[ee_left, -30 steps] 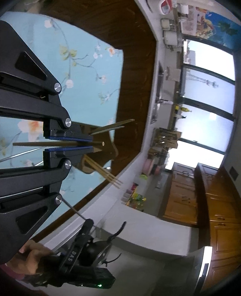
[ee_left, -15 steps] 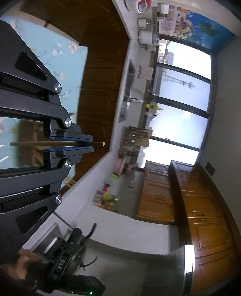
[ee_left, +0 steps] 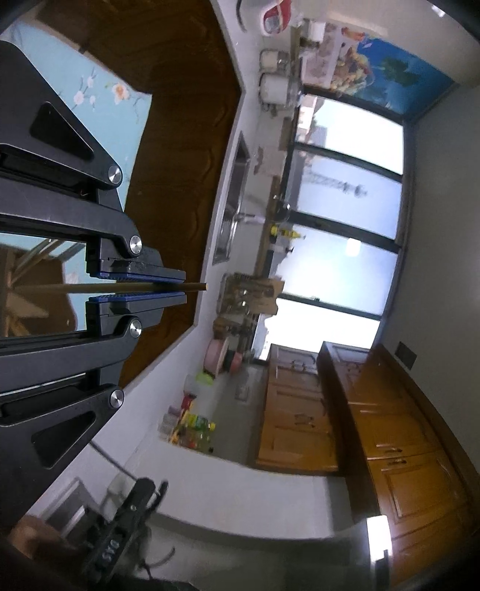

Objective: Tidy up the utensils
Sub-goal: 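Lift the knife with the right tool while the left tool carries its chopstick over the caddy, then open the right tool into the caddy while the left tool releases its chopstick in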

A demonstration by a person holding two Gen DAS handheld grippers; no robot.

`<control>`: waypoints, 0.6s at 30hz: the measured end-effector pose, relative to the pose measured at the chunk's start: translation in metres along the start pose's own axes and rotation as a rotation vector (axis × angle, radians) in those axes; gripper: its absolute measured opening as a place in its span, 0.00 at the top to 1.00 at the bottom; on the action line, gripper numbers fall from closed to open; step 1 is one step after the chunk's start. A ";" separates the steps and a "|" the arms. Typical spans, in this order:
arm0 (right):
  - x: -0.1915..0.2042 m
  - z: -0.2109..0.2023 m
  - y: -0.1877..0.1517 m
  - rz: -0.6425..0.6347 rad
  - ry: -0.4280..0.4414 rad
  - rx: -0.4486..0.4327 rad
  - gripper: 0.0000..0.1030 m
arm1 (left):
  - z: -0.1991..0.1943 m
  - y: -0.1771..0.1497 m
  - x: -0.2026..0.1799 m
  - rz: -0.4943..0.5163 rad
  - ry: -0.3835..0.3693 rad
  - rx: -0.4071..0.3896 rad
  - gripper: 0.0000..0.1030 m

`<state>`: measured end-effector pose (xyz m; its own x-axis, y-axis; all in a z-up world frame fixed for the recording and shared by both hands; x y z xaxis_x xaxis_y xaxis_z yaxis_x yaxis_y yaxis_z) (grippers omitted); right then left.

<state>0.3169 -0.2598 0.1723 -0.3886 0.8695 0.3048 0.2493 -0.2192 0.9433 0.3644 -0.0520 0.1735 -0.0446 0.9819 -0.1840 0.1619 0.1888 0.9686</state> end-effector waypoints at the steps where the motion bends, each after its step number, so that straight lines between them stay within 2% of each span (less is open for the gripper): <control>1: -0.003 0.003 -0.005 0.005 -0.004 0.001 0.96 | 0.002 -0.006 -0.001 0.002 0.001 0.002 0.96; 8: -0.020 0.017 -0.033 0.054 -0.015 0.022 0.96 | 0.019 -0.049 -0.001 -0.004 0.002 0.079 0.96; 18: -0.032 0.044 -0.081 0.112 -0.006 0.133 0.96 | 0.023 -0.085 0.000 0.031 -0.014 0.164 0.96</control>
<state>0.3479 -0.2508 0.0804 -0.3469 0.8454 0.4062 0.4059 -0.2551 0.8776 0.3735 -0.0676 0.0868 -0.0230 0.9873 -0.1575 0.3222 0.1564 0.9337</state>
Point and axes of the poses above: each gripper's, at about its wrist camera, not at the fingertips, and z roughly the way its jaws point, x to its left, y to its top, the point moved 9 cm from there along z, roughly the way its jaws point, and after that the axes turned 14 degrees about y, right-handed, at the moved point
